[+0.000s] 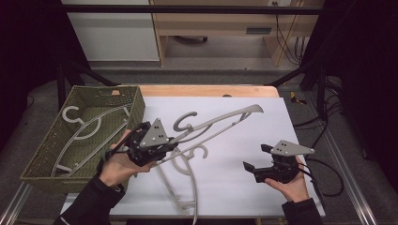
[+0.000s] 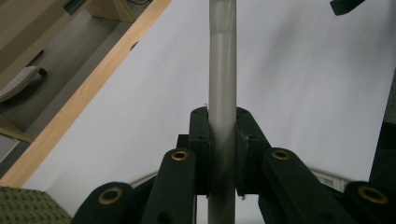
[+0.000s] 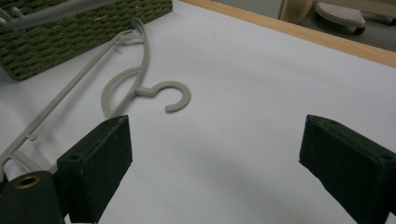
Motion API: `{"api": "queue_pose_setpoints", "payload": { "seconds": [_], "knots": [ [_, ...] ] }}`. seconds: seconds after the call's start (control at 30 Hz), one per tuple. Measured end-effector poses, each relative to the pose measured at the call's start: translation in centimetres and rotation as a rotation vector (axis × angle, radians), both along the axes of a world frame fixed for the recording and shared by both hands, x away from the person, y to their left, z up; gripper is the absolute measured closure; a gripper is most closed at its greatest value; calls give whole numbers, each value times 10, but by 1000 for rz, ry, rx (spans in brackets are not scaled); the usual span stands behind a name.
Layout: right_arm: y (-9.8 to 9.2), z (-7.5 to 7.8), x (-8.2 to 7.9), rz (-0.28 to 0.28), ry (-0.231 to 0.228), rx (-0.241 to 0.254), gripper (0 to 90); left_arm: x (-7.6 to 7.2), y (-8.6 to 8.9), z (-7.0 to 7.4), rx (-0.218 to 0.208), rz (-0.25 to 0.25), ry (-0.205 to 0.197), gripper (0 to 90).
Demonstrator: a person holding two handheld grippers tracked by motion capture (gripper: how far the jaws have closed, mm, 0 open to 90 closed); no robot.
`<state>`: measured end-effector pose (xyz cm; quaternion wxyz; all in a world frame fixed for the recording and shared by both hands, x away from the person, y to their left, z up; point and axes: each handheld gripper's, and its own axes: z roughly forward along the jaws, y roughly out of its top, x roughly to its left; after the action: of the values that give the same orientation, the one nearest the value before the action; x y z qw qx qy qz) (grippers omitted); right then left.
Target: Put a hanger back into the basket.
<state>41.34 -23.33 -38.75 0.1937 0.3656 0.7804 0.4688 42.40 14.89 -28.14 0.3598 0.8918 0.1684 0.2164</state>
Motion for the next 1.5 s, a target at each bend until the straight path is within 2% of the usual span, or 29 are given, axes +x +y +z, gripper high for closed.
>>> {"api": "queue_pose_setpoints", "payload": {
  "seconds": [0.3,0.5,0.67,0.87,0.93,1.03,1.13,1.27,1.37,1.4,1.5],
  "knots": [
    [-3,-2,-1,-26,-3,2,82,5,29,23,-30,44,3,797],
    [-7,-4,0,-50,-11,12,59,13,56,36,-53,96,16,797],
    [-8,-6,1,-73,-10,18,46,18,76,41,-68,153,14,797],
    [-8,-7,1,-73,-12,21,47,21,101,49,-95,202,7,798],
    [-8,-7,1,-70,-11,19,48,24,111,53,-89,213,4,798],
    [-8,-8,1,-74,-3,22,48,29,127,57,-102,240,15,798],
    [-8,-8,2,-70,-10,17,48,33,141,58,-97,267,16,798],
    [-8,-8,2,-65,-8,18,48,39,157,56,-65,297,20,798],
    [-7,-8,2,-69,-2,18,48,43,166,51,-68,318,25,798],
    [-7,-8,2,-69,-3,17,49,45,170,49,-51,322,29,798],
    [-7,-9,3,-70,-4,14,49,51,179,44,-44,347,41,797]
  ]
}}
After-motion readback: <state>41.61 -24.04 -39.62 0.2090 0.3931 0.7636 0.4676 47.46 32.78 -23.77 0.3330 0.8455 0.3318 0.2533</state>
